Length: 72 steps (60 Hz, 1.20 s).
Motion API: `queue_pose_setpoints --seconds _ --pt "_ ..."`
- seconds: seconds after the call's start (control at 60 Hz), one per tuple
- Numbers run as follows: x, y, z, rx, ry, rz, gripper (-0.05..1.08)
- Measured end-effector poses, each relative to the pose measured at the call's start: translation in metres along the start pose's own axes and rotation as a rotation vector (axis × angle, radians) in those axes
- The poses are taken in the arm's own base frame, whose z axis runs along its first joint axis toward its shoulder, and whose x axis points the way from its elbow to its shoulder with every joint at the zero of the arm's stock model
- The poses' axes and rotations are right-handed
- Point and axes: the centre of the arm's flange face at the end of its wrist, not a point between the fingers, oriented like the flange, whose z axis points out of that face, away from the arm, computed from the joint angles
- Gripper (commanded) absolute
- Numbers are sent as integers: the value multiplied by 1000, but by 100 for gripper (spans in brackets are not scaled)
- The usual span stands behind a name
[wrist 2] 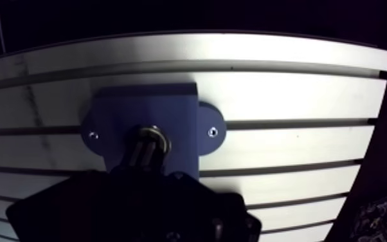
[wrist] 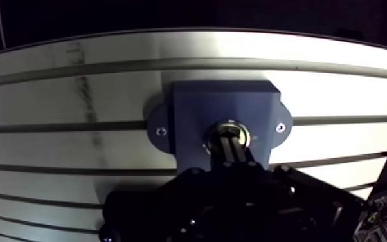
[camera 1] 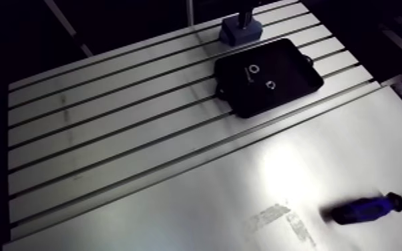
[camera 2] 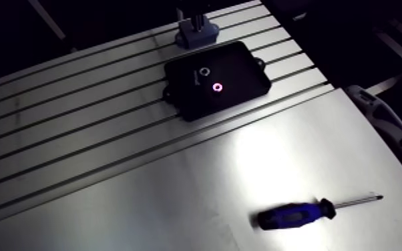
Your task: Pick up the bearing and press it into the housing until flush.
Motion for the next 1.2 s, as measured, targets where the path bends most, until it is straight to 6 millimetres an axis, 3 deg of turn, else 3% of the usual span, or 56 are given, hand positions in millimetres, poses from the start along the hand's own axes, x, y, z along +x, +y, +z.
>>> queue_pose_setpoints --seconds 0.2,0.583,0.617,0.633,0.65,0.667,0.683,0.7,0.717,0.733,0.75,1.0,1.2 --pt "-2 -2 -2 1 1 0 108" --pt "-3 -1 -30 -15 41 3 104" --pt "-3 -1 -32 -16 44 3 88" --pt "-3 -1 -33 -17 46 3 88" --pt "-3 -1 -34 -18 47 3 67" --pt "-4 -1 -35 -18 48 3 67" --pt "-4 -1 -36 -19 49 3 42" --pt "-4 -1 -37 -19 51 3 42" --pt "-4 -1 -38 -20 52 4 17" --pt "-4 -1 -39 -20 53 4 17" --pt "-5 -1 -40 -21 54 4 3" --pt "-9 -2 -58 -23 57 4 0" --pt "-17 -3 -88 -17 48 9 0"
